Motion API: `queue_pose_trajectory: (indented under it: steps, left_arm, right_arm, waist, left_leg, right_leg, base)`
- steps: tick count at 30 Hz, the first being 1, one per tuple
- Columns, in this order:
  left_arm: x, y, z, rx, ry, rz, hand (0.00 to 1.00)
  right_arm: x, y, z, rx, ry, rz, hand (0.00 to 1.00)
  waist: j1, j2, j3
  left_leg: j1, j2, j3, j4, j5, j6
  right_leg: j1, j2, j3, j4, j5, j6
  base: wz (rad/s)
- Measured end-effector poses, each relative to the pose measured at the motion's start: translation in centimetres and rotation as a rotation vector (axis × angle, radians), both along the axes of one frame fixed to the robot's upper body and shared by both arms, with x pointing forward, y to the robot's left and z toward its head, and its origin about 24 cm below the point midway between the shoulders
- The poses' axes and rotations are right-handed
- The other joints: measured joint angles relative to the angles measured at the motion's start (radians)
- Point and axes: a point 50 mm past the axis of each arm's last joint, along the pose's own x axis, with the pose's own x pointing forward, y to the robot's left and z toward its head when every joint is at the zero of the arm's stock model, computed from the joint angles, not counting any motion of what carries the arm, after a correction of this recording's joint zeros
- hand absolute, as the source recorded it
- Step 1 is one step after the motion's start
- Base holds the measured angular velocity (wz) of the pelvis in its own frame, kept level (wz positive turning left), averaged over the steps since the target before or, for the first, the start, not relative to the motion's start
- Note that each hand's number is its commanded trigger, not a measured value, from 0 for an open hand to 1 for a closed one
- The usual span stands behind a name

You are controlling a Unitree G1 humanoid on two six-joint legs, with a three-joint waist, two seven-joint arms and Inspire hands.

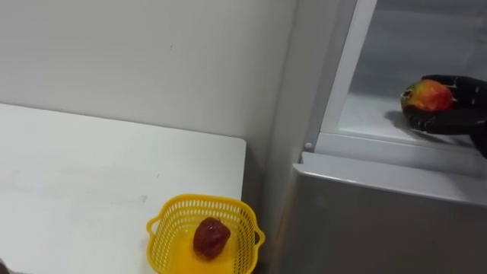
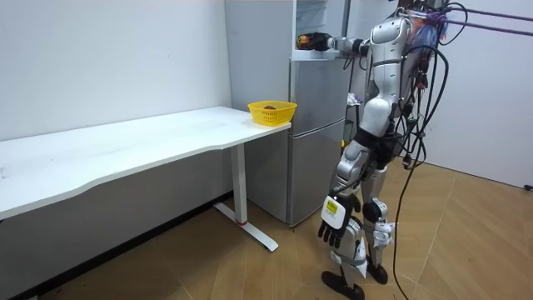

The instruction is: Retrieve from the upper fridge

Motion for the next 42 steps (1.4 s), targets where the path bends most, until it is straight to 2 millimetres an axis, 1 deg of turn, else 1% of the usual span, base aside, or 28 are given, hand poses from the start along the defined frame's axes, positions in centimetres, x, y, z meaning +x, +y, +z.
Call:
queue_pose_trajectory:
  steps: [2,5,7,9,12,13,14,15,16,19,20,23,24,25,27,29,31,34,37,39,42]
  left_arm:
    - [0.3,0.0,0.0,0.006,-0.013,0.001,0.0]
    - [0.1,0.0,0.0,0.01,-0.013,0.007,0.0]
    - [-0.3,-0.1,-0.2,0.023,-0.003,0.013,0.0]
    - [-0.2,-0.1,-0.2,0.031,-0.009,0.014,0.0]
    - [0.1,-0.2,-0.2,0.034,-0.019,0.013,0.0]
    - [0.1,-0.3,-0.2,0.031,-0.022,0.013,0.0]
    - [0.2,-0.4,-0.2,0.029,-0.023,0.01,0.0]
    - [0.2,-0.6,-0.3,0.026,-0.024,0.007,0.0]
    - [0.5,-0.7,-0.3,0.022,-0.031,0.009,0.0]
    - [1.1,-0.8,-0.3,0.023,-0.054,0.009,0.0]
    - [1.0,-0.8,-0.3,0.023,-0.055,0.012,0.0]
    - [1.4,-0.9,-0.2,0.045,-0.085,-0.009,0.0]
    - [1.3,-1.1,-0.3,0.047,-0.088,-0.009,0.0]
    - [1.4,-1.2,-0.3,0.042,-0.092,-0.009,0.0]
    - [1.4,-1.5,-0.4,0.032,-0.101,-0.011,0.0]
    - [1.3,-1.7,-0.5,0.027,-0.103,-0.011,0.0]
    - [1.3,-1.9,-0.6,0.02,-0.1,-0.007,0.0]
    - [0.9,-2.1,-0.7,0.012,-0.094,-0.006,0.0]
    - [0.6,-2.2,-0.8,0.007,-0.086,-0.004,0.0]
    - [0.6,-2.2,-0.8,0.005,-0.087,-0.004,0.0]
    - [0.5,-2.3,-0.8,-0.007,-0.095,-0.009,0.0]
  right_arm:
    - [0.0,0.1,0.1,0.0,-0.008,0.004,1.0]
    - [0.0,0.6,0.6,-0.012,-0.034,0.024,1.0]
    - [-0.3,1.6,0.8,-0.069,-0.065,0.042,1.0]
    - [-0.8,2.2,0.9,-0.091,-0.098,0.051,1.0]
    - [-1.6,3.1,0.4,-0.078,-0.141,0.059,1.0]
    - [-1.9,3.4,0.2,-0.074,-0.156,0.06,1.0]
    - [-2.0,3.6,0.1,-0.069,-0.166,0.056,1.0]
    - [-2.1,4.2,-0.1,-0.056,-0.184,0.053,1.0]
    - [-2.3,4.9,-0.2,-0.048,-0.204,0.055,1.0]
    - [-3.0,5.8,-0.3,-0.068,-0.233,0.049,1.0]
    - [-3.2,6.0,-0.4,-0.073,-0.241,0.048,1.0]
    - [-4.4,6.6,-1.0,-0.104,-0.257,0.041,1.0]
    - [-4.8,7.0,-1.2,-0.112,-0.268,0.036,1.0]
    - [-5.2,7.2,-1.3,-0.127,-0.279,0.03,1.0]
    - [-5.9,7.6,-1.3,-0.147,-0.305,0.017,1.0]
    - [-6.7,8.0,-1.2,-0.156,-0.33,0.014,1.0]
    - [-7.6,8.5,-0.8,-0.179,-0.364,0.023,1.0]
    - [-8.4,9.0,0.0,-0.23,-0.414,0.021,1.0]
    - [-9.0,9.2,0.8,-0.278,-0.463,-0.002,1.0]
    - [-9.4,9.3,1.2,-0.313,-0.487,-0.016,1.0]
    - [-10.4,10.2,1.9,-0.341,-0.543,-0.001,1.0]
  waist:
    - [-0.001,0.003,-0.0006]
    - [-0.006,0.011,-0.0046]
    - [-0.005,0.029,-0.008]
    - [-0.006,0.041,-0.0067]
    - [-0.005,0.051,-0.0116]
    - [-0.004,0.052,-0.0118]
    - [-0.004,0.052,-0.0115]
    - [-0.007,0.054,-0.0106]
    - [-0.017,0.055,-0.0103]
    - [-0.031,0.057,-0.0084]
    - [-0.034,0.058,-0.008]
    - [-0.052,0.06,-0.007]
    - [-0.057,0.063,-0.0049]
    - [-0.058,0.069,-0.0038]
    - [-0.061,0.078,-0.0056]
    - [-0.08,0.084,-0.0072]
    - [-0.095,0.088,-0.0095]
    - [-0.11,0.089,-0.0099]
    - [-0.111,0.087,-0.0086]
    - [-0.111,0.085,-0.0086]
    - [-0.111,0.085,-0.0084]
  left_leg:
    - [0.0,0.001,0.001,0.001,0.0,0.0]
    - [0.001,0.001,0.009,0.005,0.0,0.0]
    - [0.005,0.001,0.013,0.002,0.0,0.0]
    - [0.012,0.001,0.015,-0.003,0.0,0.0]
    - [0.022,0.003,0.019,-0.011,0.001,-0.001]
    - [0.028,0.005,0.027,-0.014,0.001,-0.002]
    - [0.029,0.006,0.031,-0.014,0.001,-0.002]
    - [0.03,0.008,0.037,-0.014,0.0,-0.002]
    - [0.03,0.008,0.038,-0.014,0.0,-0.003]
    - [0.03,0.009,0.045,-0.015,0.0,-0.002]
    - [0.03,0.009,0.046,-0.015,0.0,-0.002]
    - [0.035,0.009,0.047,-0.016,0.0,-0.002]
    - [0.037,0.01,0.051,-0.016,0.0,-0.002]
    - [0.037,0.012,0.064,-0.017,0.0,-0.002]
    - [0.036,0.013,0.07,-0.02,0.0,-0.002]
    - [0.036,0.014,0.071,-0.021,0.0,-0.002]
    - [0.035,0.014,0.073,-0.031,0.0,-0.002]
    - [0.035,0.014,0.079,-0.032,0.0,-0.002]
    - [0.038,0.016,0.094,-0.033,0.0,-0.002]
    - [0.039,0.016,0.096,-0.035,0.0,-0.002]
    - [0.043,0.017,0.094,-0.038,0.0,-0.002]
  right_leg:
    - [-0.002,0.0,0.002,0.0,0.0,0.0]
    - [-0.005,-0.001,0.007,0.0,0.0,0.0]
    - [-0.004,-0.001,0.015,0.0,0.001,0.0]
    - [-0.001,-0.001,0.014,-0.001,0.001,0.0]
    - [0.004,0.001,0.021,-0.002,0.001,0.0]
    - [0.005,0.001,0.03,-0.002,0.001,0.0]
    - [0.005,0.001,0.03,-0.002,0.001,0.0]
    - [0.006,0.002,0.029,-0.001,0.001,0.0]
    - [0.006,0.002,0.026,-0.001,0.001,0.0]
    - [0.005,0.002,0.03,0.0,0.001,0.0]
    - [0.004,0.001,0.031,0.0,0.001,0.0]
    - [0.005,0.001,0.034,0.0,0.001,0.0]
    - [0.005,0.003,0.043,0.0,0.001,0.0]
    - [0.001,0.004,0.056,0.001,0.001,-0.001]
    - [-0.007,0.003,0.058,0.003,0.002,-0.002]
    - [-0.008,0.0,0.058,0.004,0.003,-0.002]
    - [-0.009,0.001,0.06,0.005,0.003,-0.002]
    - [-0.007,0.003,0.063,0.005,0.003,-0.002]
    - [-0.01,0.005,0.078,0.005,0.003,-0.003]
    - [-0.012,0.005,0.083,0.005,0.003,-0.003]
    - [-0.013,0.007,0.088,0.003,0.004,-0.003]
  base:
    - [-0.02]
    - [-0.06]
    - [-0.06]
    - [-0.03]
    - [-0.03]
    - [-0.13]
    - [-0.14]
    - [-0.06]
    - [0.0]
    - [0.01]
    - [-0.04]
    - [-0.02]
    - [-0.18]
    - [-0.22]
    - [-0.18]
    - [-0.03]
    - [0.0]
    - [-0.01]
    - [-0.1]
    - [-0.06]
    - [-0.04]
